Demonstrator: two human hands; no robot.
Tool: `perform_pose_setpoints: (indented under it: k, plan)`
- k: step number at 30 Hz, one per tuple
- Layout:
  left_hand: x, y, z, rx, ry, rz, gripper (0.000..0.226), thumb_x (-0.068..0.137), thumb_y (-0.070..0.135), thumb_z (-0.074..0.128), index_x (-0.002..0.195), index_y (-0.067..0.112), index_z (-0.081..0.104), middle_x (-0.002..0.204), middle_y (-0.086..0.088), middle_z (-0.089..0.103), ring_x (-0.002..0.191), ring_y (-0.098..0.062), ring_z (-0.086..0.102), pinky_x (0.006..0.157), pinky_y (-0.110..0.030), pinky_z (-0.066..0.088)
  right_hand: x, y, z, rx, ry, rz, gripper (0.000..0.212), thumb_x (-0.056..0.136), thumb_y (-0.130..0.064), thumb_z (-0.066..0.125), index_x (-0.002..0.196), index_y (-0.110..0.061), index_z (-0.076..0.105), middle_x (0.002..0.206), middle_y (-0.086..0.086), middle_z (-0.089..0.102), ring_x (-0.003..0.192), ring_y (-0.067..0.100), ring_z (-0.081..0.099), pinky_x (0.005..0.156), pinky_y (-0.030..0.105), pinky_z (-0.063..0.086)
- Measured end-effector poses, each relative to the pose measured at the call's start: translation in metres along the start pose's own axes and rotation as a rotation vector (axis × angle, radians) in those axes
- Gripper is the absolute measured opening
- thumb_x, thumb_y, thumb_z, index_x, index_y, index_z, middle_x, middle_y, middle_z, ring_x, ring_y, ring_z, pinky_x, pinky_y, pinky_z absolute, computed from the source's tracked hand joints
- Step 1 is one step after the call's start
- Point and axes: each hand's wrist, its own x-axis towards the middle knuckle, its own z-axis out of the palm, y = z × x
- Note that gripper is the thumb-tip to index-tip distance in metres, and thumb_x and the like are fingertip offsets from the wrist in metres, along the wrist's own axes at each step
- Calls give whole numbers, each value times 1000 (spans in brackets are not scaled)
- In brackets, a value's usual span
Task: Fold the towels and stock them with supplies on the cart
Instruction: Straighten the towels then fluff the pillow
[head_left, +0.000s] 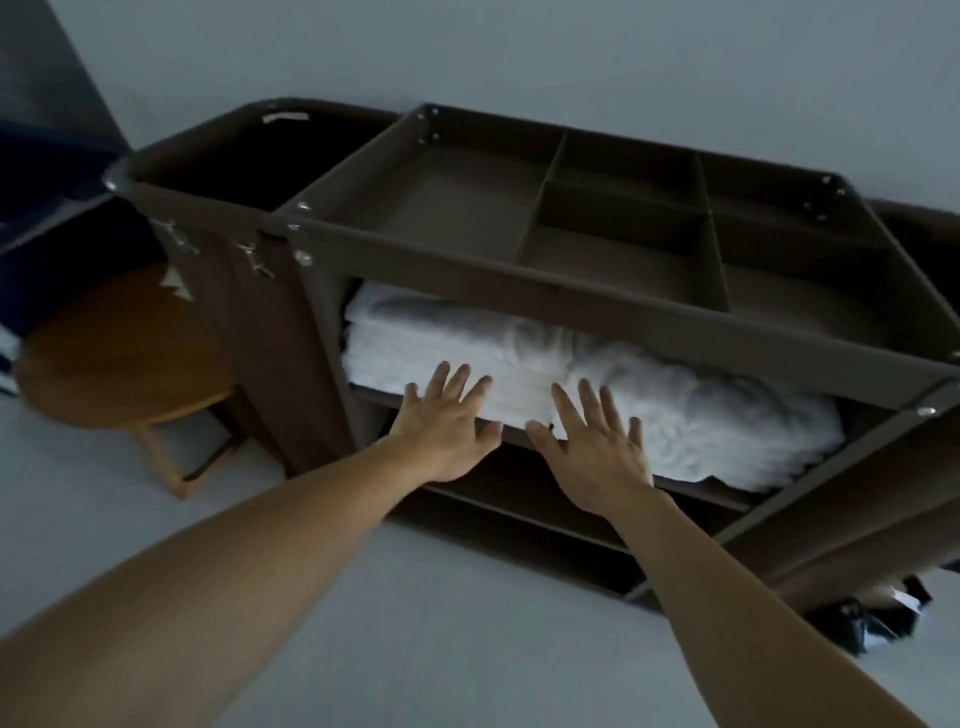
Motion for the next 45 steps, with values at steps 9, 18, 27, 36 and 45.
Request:
perform_pose_setpoints:
  k: [9,18,27,36,45]
  plan:
    - [-107,-76,-42,-150,85,-321,73,96,64,25,157,27,10,166,-4,9,153,-29,1,116,-58,18,-27,-114,-34,-97,-75,-334,81,89,-79,4,158,-35,1,168,0,-6,153,26,-14,120,59,1]
    - [-212,-215,-25,-282,125,-630,76,92,67,27,156,26,19,164,-1,14,152,-28,3,119,-57,14,-19,-272,-14,-218,-152,-589,82,93,-76,14,159,-28,12,168,3,5,154,26,-5,120,61,7]
    - [-263,-400,-33,-348,190,-720,67,83,62,33,139,26,35,151,-2,32,144,-28,18,110,-58,27,15,-488,24,-209,-209,-729,79,94,-74,21,158,-27,18,167,-1,9,154,22,-2,118,57,12]
    - [-238,-551,-66,-242,149,-682,68,94,59,39,151,25,27,156,-3,27,148,-28,13,116,-58,20,78,-628,30,-172,-205,-719,78,95,-73,18,158,-26,18,167,0,10,154,22,-1,119,52,12]
    - [-159,-686,-89,-199,95,-698,72,93,61,39,153,24,25,159,-2,23,150,-28,12,116,-58,21,213,-736,24,-83,-226,-725,121,64,-94,-9,158,-23,19,167,2,12,154,23,1,120,53,15]
